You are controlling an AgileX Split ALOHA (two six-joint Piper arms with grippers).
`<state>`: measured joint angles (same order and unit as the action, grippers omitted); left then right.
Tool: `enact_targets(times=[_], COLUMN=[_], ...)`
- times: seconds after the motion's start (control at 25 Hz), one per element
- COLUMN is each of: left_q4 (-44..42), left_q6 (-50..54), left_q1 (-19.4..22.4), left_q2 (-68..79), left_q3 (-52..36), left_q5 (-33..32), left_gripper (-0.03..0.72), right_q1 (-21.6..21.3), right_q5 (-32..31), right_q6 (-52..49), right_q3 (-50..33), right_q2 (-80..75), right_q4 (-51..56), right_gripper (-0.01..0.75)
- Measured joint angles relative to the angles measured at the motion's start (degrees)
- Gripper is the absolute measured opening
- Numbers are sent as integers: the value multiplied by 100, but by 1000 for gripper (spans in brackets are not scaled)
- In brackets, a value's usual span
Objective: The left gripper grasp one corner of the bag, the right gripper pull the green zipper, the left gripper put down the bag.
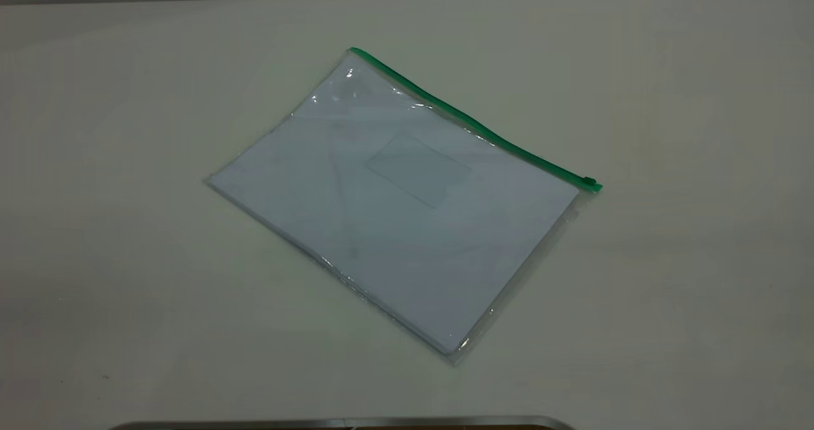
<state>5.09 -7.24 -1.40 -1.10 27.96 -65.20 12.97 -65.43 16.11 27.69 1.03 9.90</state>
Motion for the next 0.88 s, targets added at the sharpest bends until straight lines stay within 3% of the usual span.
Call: enact_targets(times=[0.36, 0.68, 0.88], left_q4=[0, 0, 0], left_q6=[1, 6, 6], left_q1=[0, 0, 0], left_q2=[0, 0, 0], left_q3=[0, 0, 0], left_q5=[0, 0, 0], left_gripper=[578, 578, 578], right_q1=[-40, -1102, -1448], right_q5=[0, 0, 0], right_q6=[0, 0, -11], right_q3=[0, 0, 0], right_q2=[0, 0, 0], right_q4=[0, 5, -13], right_gripper=[574, 574, 574])
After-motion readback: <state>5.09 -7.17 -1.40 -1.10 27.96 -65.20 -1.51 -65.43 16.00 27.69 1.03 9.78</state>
